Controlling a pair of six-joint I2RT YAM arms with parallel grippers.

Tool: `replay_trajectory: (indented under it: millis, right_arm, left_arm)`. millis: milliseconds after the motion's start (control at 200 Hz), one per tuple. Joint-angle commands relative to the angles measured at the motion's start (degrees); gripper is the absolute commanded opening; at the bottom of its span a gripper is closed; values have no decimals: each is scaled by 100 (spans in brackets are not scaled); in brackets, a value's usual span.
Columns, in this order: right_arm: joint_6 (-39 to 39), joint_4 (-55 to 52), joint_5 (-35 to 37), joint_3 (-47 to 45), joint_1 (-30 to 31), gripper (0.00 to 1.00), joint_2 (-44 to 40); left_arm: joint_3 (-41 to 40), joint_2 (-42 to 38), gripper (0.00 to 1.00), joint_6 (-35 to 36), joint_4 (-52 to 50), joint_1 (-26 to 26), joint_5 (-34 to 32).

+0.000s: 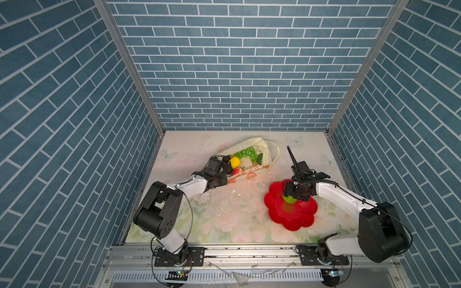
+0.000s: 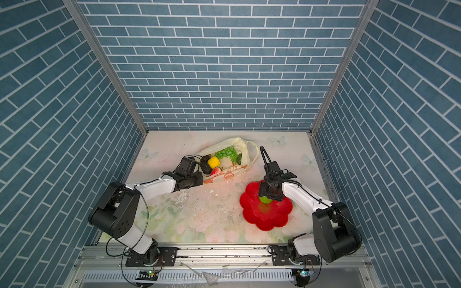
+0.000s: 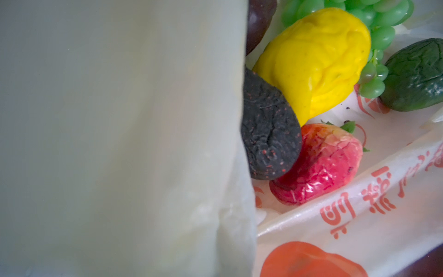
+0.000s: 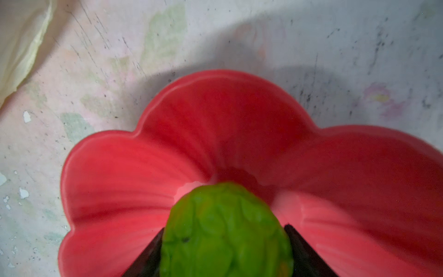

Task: Take fruits out of the plastic bag
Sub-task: Place the fruit on the plate.

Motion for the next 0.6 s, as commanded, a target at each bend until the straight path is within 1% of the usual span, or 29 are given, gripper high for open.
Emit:
replay_trajectory:
  millis: [0,290,590]
  right_arm:
    - [217,132,117,-190,-35,69,167]
    - [241,207,140,-270,-37,76,221]
    - [204,0,283,-180,-37,83,15]
  left_arm:
    - [1,4,9,24,-25,3,7]
    - [-63,-62,9,25,36,-1,20]
    - [-70,-67,9,12,61,2,29]
